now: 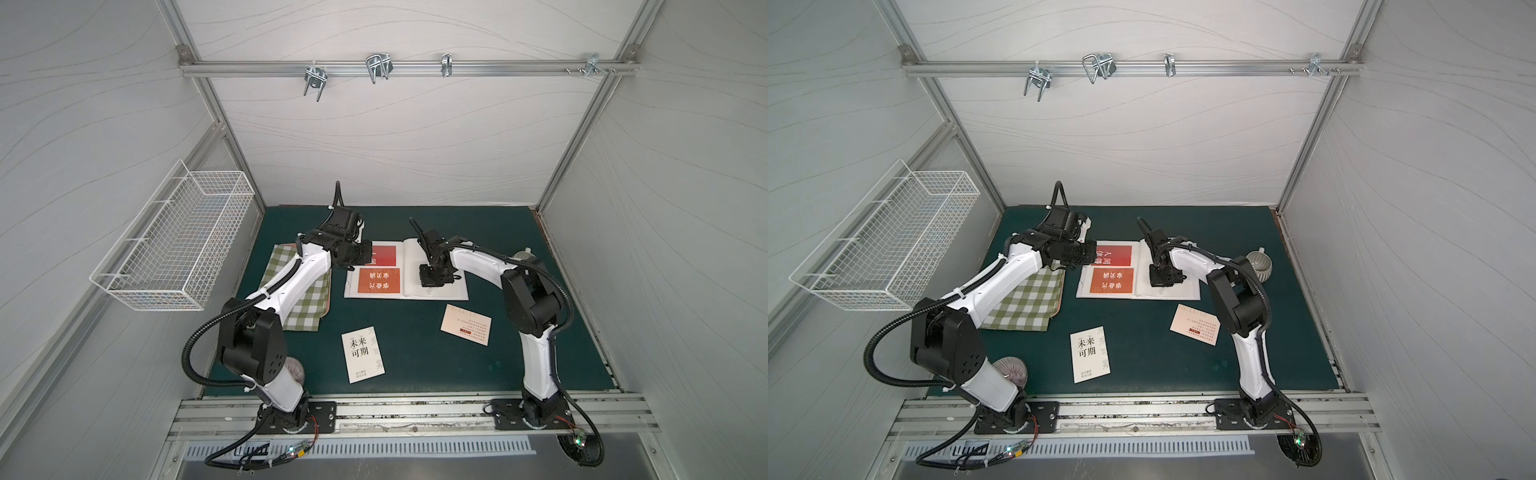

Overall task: Place the photos into the photo albums
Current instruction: Turn the page of the photo album at the center of the board.

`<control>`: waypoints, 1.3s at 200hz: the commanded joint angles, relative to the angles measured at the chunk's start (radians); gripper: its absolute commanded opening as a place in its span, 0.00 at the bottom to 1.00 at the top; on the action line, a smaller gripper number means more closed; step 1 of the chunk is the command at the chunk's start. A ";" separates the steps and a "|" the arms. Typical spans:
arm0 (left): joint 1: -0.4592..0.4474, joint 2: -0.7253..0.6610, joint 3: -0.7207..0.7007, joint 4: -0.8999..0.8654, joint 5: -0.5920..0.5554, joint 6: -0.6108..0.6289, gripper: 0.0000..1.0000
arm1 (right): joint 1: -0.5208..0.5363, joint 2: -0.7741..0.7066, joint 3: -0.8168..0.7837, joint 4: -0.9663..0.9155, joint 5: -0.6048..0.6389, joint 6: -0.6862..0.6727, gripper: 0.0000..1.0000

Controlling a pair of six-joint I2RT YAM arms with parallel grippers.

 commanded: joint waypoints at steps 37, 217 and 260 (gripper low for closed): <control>0.008 -0.025 0.008 0.017 0.016 -0.007 0.05 | 0.010 -0.016 0.055 -0.093 -0.006 -0.010 0.13; 0.115 -0.095 0.013 -0.001 -0.023 -0.016 0.05 | 0.178 0.160 0.485 0.091 -0.452 0.012 0.54; 0.141 -0.108 0.012 0.000 -0.031 -0.014 0.05 | 0.154 0.051 0.466 0.126 -0.495 0.023 0.61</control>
